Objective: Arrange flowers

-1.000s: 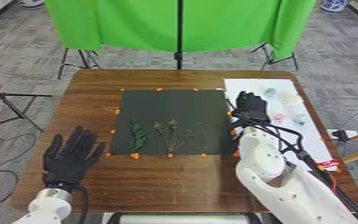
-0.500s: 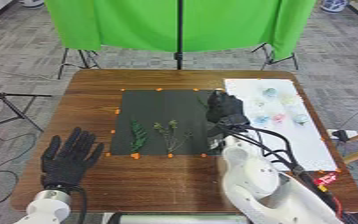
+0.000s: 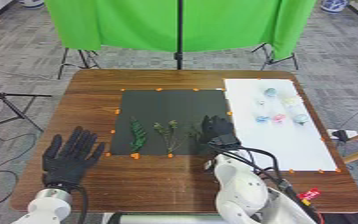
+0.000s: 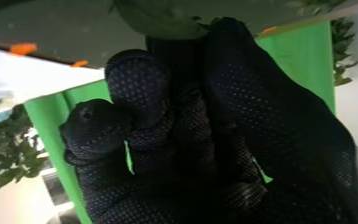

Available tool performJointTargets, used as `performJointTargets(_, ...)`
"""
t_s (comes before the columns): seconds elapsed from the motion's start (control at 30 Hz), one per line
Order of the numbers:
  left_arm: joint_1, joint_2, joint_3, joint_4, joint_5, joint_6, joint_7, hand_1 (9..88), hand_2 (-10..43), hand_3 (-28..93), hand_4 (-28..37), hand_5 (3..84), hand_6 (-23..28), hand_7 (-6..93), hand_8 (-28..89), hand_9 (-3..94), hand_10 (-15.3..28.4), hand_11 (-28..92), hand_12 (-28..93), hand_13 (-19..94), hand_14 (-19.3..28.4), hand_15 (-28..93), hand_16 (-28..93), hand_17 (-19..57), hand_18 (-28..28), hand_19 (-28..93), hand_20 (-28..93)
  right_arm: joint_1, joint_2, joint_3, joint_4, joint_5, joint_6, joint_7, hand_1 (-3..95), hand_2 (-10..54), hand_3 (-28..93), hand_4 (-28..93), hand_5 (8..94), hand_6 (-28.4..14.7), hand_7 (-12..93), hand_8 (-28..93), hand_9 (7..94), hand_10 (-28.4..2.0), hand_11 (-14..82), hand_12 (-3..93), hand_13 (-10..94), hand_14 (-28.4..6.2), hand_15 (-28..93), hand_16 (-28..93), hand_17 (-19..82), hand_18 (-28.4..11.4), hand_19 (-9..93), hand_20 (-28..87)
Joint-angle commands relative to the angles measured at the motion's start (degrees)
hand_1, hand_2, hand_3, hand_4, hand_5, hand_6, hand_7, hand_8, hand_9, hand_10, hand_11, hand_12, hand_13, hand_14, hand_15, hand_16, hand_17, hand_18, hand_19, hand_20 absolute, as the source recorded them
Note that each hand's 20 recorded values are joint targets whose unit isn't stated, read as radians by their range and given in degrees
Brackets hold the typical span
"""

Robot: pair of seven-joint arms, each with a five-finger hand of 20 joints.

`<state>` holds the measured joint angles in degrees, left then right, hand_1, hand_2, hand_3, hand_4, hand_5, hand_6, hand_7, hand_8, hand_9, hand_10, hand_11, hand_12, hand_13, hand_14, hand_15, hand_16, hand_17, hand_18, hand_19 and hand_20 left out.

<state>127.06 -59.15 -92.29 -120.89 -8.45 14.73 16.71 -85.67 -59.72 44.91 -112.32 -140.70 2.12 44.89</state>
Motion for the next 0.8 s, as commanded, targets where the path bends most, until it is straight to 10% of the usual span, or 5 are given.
performJointTargets(0.03, 0.26, -0.18, 0.99, 0.52, -0.28, 0.53, -0.97, 27.3, 15.2, 73, -28.3, 45.0, 7.1, 21.4, -11, 40.2, 15.2, 29, 14, 31, 15.1, 45, -6, -5.3, 15.0, 39, 18, 1.07, -3.90, -0.55, 2.81, -0.49, -0.60, 0.52, 64.8, -9.5, 66, -19, 75.8, -0.8, 41, 21, 87.2, -10.2, 16.7, 51.6, 77, -6.5, 52, 52, 44, -26.0, 93, 40)
performJointTargets(0.8, 0.55, -0.23, 1.45, 0.61, 0.02, 0.28, -0.93, 29.3, 12.5, 73, -28.3, 44.7, 6.8, 21.9, -11, 39.9, 15.0, 29, 14, 31, 14.9, 45, -6, -5.3, 15.0, 39, 18, 1.23, -4.88, 0.63, 2.61, 0.36, -1.02, 2.16, 57.8, -9.5, 65, -23, 72.1, -3.8, 26, 18, 82.1, -13.0, 21.5, 53.4, 72, -11.2, 61, 47, 43, -26.8, 93, 41)
